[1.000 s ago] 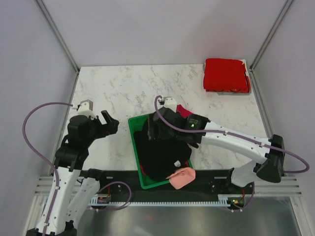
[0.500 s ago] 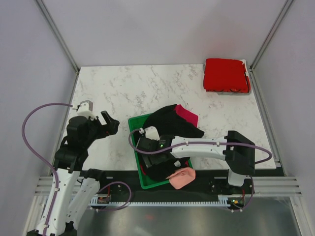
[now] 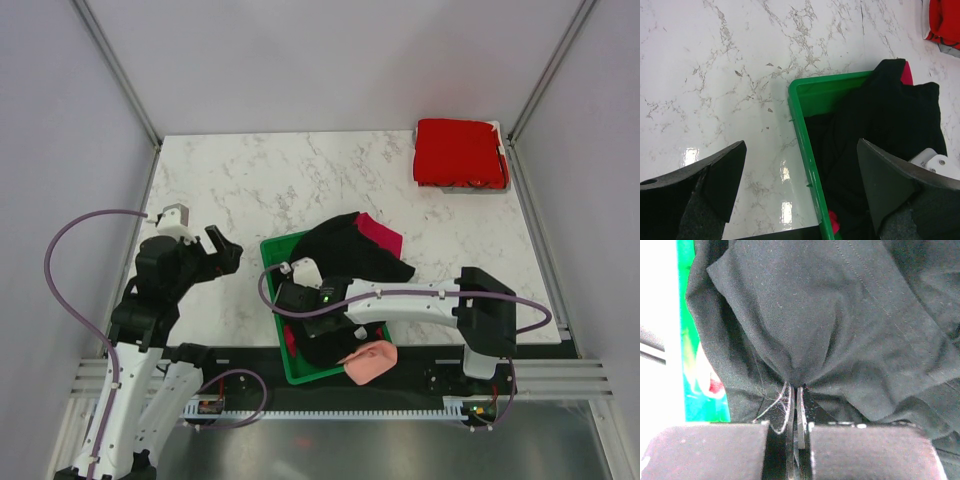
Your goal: Fold and stack the t-shirts
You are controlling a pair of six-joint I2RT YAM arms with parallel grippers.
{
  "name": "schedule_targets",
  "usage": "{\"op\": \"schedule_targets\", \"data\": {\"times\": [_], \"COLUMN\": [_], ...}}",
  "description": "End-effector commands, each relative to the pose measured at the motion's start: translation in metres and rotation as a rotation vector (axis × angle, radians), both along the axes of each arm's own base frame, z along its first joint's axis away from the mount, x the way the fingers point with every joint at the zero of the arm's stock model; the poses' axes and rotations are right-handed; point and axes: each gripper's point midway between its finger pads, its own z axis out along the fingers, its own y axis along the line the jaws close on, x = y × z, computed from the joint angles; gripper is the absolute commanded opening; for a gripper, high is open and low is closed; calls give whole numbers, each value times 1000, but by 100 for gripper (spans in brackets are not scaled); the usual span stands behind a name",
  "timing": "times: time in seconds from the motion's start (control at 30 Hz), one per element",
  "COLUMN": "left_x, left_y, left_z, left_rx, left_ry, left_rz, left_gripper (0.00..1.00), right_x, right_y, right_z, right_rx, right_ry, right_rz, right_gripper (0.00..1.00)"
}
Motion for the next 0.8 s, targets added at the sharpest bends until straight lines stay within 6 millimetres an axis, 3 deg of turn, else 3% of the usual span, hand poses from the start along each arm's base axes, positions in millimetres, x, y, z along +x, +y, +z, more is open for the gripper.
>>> {"op": "schedule_targets", "data": {"times": [0.0,0.03,0.07,0.13,0.17,0.23,0.27,0.3,0.33,0.37,0.4,0.43,0.47,0.5,0.53,0.57,0.63,0.67,0.73,0.77], "left_x": [4,5,5,5,5,5,5,5,5,5,4,3,3,4,4,3,3,2,3,3], "left_y": [2,2,2,3,3,3,3,3,3,3,3,3,4,4,3,2,-4,-7,-11,-12], "left_z": [8,9,8,8,9,8,8,9,8,9,11,11,12,11,11,10,9,9,5,5], "left_rx": [22,23,22,24,24,24,26,24,24,26,22,20,18,12,8,4,-17,-23,-31,-36], "left_ry": [-40,-42,-40,-41,-44,-40,-42,-42,-42,-44,-51,-54,-55,-51,-50,-44,-36,-35,-17,-15], "left_rz": [-8,-7,-5,0,1,3,2,1,0,0,0,0,6,11,13,9,-21,-34,-51,-55], "left_gripper": [100,100,100,100,100,100,100,99,99,99,99,99,99,99,99,99,99,99,99,98], "right_x": [5,8,19,31,49,64,72,84,89,92,97,95,99,99,88,86,69,57,51,51], "right_y": [2,2,13,2,12,-6,-7,-29,-42,-69,-83,-148,-154,-171,-246,-259,-316,-334,-363,-361], "right_z": [18,31,61,103,163,221,295,329,364,410,437,474,456,474,483,465,460,444,433,416], "right_rx": [-2,6,48,12,87,66,221,192,252,349,414,442,339,434,365,271,195,-13,-53,-157], "right_ry": [-40,-57,-117,-195,-306,-413,-500,-600,-669,-754,-824,-934,-970,-1013,-1076,-1097,-1109,-1117,-1111,-1110], "right_rz": [-4,-2,-13,-10,-19,-31,-68,-80,-116,-193,-265,-405,-415,-512,-693,-743,-912,-966,-1002,-953], "right_gripper": [0,0,0,0,0,0,0,0,0,0,0,0,0,0,0,0,0,0,0,0]}}
